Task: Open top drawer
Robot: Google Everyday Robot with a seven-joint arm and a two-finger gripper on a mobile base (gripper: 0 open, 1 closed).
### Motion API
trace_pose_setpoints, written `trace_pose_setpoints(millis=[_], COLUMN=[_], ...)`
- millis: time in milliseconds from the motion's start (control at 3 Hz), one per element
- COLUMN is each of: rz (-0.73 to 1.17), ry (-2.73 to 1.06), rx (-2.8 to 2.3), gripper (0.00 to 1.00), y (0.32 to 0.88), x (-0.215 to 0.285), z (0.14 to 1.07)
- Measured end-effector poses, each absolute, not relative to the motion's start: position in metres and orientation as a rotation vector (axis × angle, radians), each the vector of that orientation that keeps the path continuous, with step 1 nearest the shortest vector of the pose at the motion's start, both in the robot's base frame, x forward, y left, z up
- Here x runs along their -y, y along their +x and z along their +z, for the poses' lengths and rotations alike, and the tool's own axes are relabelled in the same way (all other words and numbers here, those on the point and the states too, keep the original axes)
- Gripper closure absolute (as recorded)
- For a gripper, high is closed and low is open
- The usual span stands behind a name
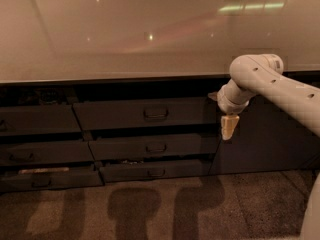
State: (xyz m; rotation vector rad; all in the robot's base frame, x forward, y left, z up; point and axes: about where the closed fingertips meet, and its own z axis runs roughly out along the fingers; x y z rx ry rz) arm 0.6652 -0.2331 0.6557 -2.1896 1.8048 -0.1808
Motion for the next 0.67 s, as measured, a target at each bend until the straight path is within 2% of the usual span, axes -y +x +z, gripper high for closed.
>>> trace_pose_setpoints(millis=[667], rz=[-0.150], ry=[-2.193], rx=[-1.881], gripper=[0.00], y=[0.681], x=[0.248], z=[0.640])
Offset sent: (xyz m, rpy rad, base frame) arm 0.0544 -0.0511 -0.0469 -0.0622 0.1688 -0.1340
